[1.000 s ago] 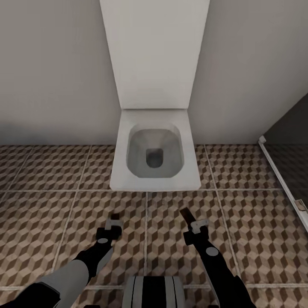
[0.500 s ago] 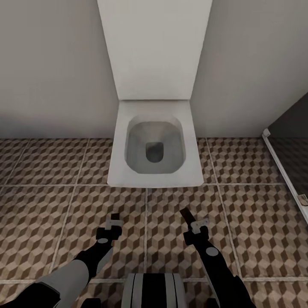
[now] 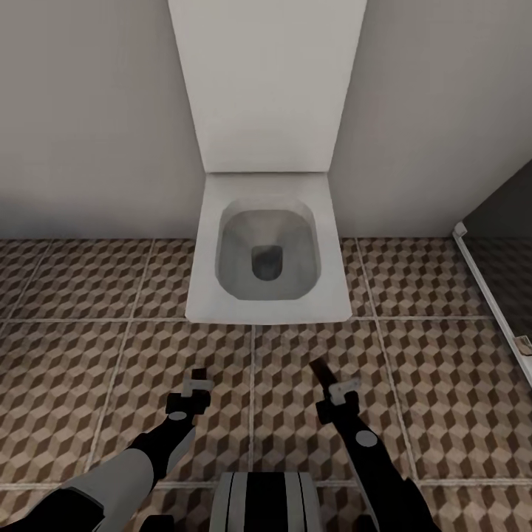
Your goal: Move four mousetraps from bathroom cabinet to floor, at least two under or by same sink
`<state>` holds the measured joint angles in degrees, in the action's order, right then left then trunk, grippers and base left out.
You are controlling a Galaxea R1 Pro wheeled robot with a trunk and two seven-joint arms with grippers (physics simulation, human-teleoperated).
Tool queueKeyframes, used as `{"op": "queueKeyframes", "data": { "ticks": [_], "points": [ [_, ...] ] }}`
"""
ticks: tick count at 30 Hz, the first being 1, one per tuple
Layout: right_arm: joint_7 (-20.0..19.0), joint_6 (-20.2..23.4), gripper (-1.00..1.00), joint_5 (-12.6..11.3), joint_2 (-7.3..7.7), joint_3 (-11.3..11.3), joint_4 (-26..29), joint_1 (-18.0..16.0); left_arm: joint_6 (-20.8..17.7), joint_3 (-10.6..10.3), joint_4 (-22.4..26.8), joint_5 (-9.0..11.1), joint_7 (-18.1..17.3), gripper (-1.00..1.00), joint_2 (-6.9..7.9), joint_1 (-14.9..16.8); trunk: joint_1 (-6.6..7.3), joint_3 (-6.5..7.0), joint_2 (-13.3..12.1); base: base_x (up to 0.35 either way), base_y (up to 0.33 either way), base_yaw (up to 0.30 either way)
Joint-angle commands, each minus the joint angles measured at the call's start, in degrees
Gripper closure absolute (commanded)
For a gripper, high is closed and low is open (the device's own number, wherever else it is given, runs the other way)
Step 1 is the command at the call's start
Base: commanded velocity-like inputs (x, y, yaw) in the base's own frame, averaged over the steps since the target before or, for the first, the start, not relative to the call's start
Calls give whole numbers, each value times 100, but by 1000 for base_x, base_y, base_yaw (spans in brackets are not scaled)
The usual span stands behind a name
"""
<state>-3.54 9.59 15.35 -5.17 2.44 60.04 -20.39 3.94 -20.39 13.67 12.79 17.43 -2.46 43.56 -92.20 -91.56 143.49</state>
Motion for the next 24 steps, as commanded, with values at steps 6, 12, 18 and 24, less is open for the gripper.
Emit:
{"op": "queueKeyframes", "data": {
  "ticks": [6,12,18,24],
  "points": [
    [-32,-539,100,55,-2,-27,-581,0,19,-53,-4,48,50,100,-25,4,1,-3,1,0,0,0],
    [-32,-636,100,56,3,-32,-680,0,19,-53,-5,48,50,100,-36,4,1,-3,1,0,0,0],
    [-33,-650,100,56,7,-36,-694,0,19,-53,-10,48,50,100,-43,4,1,-3,1,0,0,0],
    [-35,-651,100,56,7,-41,-696,0,19,-53,-82,48,50,100,-56,4,1,-3,1,0,0,0]
  ]
}}
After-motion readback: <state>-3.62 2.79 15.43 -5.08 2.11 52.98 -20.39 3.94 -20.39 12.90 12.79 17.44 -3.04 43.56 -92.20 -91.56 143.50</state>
